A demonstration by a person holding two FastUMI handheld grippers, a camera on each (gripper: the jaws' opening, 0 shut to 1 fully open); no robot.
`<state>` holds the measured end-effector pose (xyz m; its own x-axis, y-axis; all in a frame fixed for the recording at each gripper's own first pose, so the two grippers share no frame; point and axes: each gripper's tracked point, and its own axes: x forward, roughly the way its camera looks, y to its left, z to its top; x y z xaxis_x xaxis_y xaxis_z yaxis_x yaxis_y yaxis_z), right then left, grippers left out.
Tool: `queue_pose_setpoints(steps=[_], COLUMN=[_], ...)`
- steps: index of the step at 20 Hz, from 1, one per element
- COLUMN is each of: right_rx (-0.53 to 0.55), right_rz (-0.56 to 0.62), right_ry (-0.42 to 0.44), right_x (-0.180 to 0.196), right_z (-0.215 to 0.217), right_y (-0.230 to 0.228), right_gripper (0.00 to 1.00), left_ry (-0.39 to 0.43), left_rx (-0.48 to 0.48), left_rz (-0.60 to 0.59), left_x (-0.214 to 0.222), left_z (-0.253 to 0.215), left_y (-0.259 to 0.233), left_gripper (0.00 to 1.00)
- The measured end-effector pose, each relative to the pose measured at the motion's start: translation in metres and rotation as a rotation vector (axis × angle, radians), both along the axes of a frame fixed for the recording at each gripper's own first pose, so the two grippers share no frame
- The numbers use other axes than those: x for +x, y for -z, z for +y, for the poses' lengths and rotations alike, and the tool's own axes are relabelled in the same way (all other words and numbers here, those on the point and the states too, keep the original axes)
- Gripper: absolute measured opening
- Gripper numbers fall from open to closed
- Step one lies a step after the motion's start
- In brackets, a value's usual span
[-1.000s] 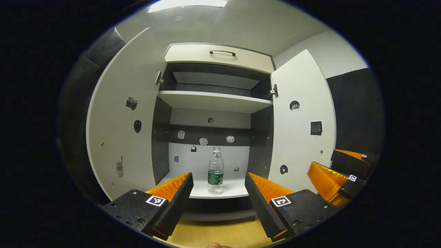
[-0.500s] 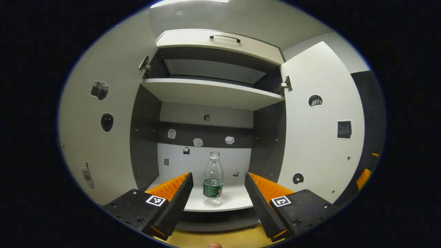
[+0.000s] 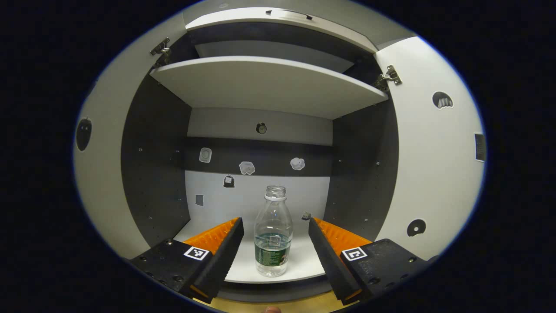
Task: Grasp the bottle in the cabinet with the left hand and place it on the coaster, then close the right door with the right hand and the left door with the left hand.
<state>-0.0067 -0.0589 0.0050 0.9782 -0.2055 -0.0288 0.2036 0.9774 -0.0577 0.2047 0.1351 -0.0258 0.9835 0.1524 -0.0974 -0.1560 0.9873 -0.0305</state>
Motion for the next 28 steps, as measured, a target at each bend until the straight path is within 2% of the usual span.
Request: queue_pose_setpoints(steps=[2,9,11,13,14,16,21,28], right_rx=[0.008,0.029,0.033,0.041,0.046,0.051,0.052,0.046], right_rz=[0.012,0.059,0.066,0.071,0.072,0.073,0.067,0.057], right_ry=[0.018,0.051,0.056,0.059,0.06,0.063,0.061,0.013], right_x=[-0.003,-0.014,-0.015,-0.016,-0.017,-0.018,-0.023,-0.02], right_z=[-0.008,-0.023,-0.024,-0.025,-0.026,-0.027,-0.032,-0.029], right_y=[0.004,0.021,0.023,0.025,0.025,0.026,0.022,0.015], right_gripper=[0.95,0.97,0.97,0.97,0.97,0.97,0.97,0.97], left_ry=[-0.005,-0.01,0.009,0.014,0.02,0.033,0.1,0.203], left_rx=[-0.006,0.007,0.006,0.007,0.004,-0.003,-0.062,-0.043], left_rz=[0.023,0.071,0.084,0.08,0.087,0.088,0.083,0.065], left_x=[0.016,0.052,0.058,0.061,0.061,0.057,0.022,-0.051], left_z=[0.005,0.021,0.022,0.024,0.025,0.023,0.005,-0.018], left_y=[0.01,0.03,0.034,0.034,0.035,0.034,0.024,0.023], left_gripper=[0.95,0.95,0.91,0.81,0.8,0.77,0.78,0.78])
